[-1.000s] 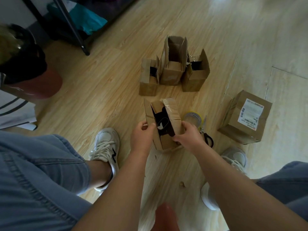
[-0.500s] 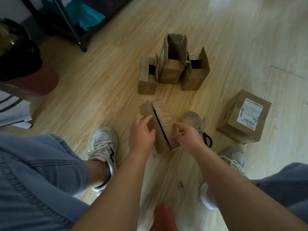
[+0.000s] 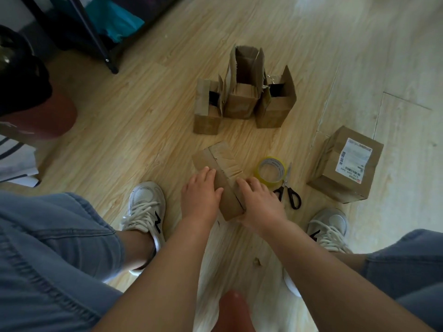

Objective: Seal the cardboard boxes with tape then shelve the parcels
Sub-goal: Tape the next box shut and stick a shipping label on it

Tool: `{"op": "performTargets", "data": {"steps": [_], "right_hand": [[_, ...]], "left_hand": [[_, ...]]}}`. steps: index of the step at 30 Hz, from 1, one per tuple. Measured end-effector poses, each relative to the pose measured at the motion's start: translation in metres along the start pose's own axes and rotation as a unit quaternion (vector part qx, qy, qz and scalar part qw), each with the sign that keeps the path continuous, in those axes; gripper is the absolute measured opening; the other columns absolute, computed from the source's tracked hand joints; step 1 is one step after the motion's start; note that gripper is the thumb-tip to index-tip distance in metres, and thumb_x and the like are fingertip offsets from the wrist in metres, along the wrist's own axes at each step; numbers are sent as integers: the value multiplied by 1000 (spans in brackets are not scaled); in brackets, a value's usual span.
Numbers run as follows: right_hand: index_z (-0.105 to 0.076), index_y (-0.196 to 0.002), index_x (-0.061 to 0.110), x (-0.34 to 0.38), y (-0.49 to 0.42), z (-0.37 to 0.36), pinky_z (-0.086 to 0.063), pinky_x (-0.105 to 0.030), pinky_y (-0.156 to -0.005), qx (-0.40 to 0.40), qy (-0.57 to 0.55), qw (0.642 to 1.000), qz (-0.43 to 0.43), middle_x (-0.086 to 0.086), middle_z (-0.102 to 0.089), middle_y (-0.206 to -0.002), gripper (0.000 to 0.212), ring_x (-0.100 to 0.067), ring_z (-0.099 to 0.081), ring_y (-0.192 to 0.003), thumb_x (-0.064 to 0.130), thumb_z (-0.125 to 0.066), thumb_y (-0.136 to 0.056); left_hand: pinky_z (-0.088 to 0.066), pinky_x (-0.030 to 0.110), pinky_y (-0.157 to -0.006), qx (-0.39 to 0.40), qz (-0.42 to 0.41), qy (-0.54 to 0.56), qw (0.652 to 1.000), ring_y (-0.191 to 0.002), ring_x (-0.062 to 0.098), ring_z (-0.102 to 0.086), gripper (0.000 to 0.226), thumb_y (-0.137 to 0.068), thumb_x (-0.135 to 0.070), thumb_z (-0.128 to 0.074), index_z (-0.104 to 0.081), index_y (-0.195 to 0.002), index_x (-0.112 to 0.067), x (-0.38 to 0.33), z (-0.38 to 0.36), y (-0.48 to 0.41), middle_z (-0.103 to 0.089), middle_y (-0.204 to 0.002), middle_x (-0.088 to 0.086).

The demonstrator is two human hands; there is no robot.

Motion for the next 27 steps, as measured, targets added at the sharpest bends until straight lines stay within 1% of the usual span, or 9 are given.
{"op": "performTargets", "data": {"steps": [5,7,9,12,16,19,21,23,27], "right_hand": [[-2,-157,48,-17,-8,10,-6,-44,-126,34,42,998,-14,6,2,-168,91,-21,1,-155,3,-52,-95],[-4,-156,51,-18,-13,16,-4,-45,-126,45,27,999,-11,6,1,-168,90,-21,2,-155,1,-48,-95],[-10,-155,52,-20,-17,17,-6,-45,-126,49,2,999,-3,5,-3,-168,89,-22,0,-155,1,-49,-94],[-39,-149,47,-31,-29,12,-28,-44,-119,50,-152,987,-21,3,-28,-161,82,-24,-21,-150,-3,-51,-86],[-68,-124,30,-58,-41,20,-50,-31,-80,-82,-352,923,-129,0,-59,-125,44,-16,-62,-99,4,-52,-91],[-61,-135,22,-88,-37,18,-50,-38,-96,-100,-299,927,-205,-1,-60,-138,44,-21,-59,-119,5,-48,-96],[-57,-138,24,-104,-35,13,-52,-38,-90,-68,-218,947,-226,-5,-59,-138,48,-27,-61,-114,4,-48,-96],[-53,-142,26,-111,-39,8,-54,-38,-82,-34,-158,961,-224,-7,-59,-134,51,-30,-63,-108,5,-48,-97],[-50,-146,24,-101,-56,9,-48,-41,-98,-24,-104,981,-161,-7,-55,-142,50,-30,-53,-127,8,-54,-99]], "left_hand": [[-32,33,-97,-45,-17,-110,993,-116,21,-42,42,-97,-51,-47,-49,-124,-18,-13,7,9,-48,-124,2],[-29,38,-106,-60,-36,-113,991,-128,24,-39,47,-98,-49,-47,-46,-132,-16,-14,4,8,-45,-137,6],[-11,48,-120,-32,-81,-104,991,-149,26,-14,56,-103,-42,-40,-27,-152,-19,-14,-5,4,-21,-161,6],[13,49,-119,55,-110,-101,987,-149,16,21,55,-108,-36,-17,8,-156,-31,-8,-21,1,16,-164,-6],[20,47,-117,65,-91,-80,990,-144,11,31,53,-108,-37,-11,18,-152,-35,-3,-28,2,27,-159,-10],[24,45,-115,70,-75,-74,992,-143,11,34,53,-107,-38,-8,21,-151,-35,-3,-31,3,32,-156,-12],[25,45,-115,68,-67,-77,992,-143,11,34,53,-107,-38,-7,22,-151,-35,-5,-32,5,32,-156,-11],[26,45,-114,64,-56,-81,993,-143,12,34,54,-106,-38,-6,23,-151,-35,-7,-35,5,32,-157,-11],[33,42,-109,66,-55,-67,994,-141,9,38,53,-101,-43,6,25,-150,-37,-6,-38,3,36,-156,-14]]}}
Point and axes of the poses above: each hand's wrist, its own y-axis away from the middle knuckle, its own z-axis out of the back of the hand, x = y × z, the point moved 4 cm from there along -y, towards the middle knuckle
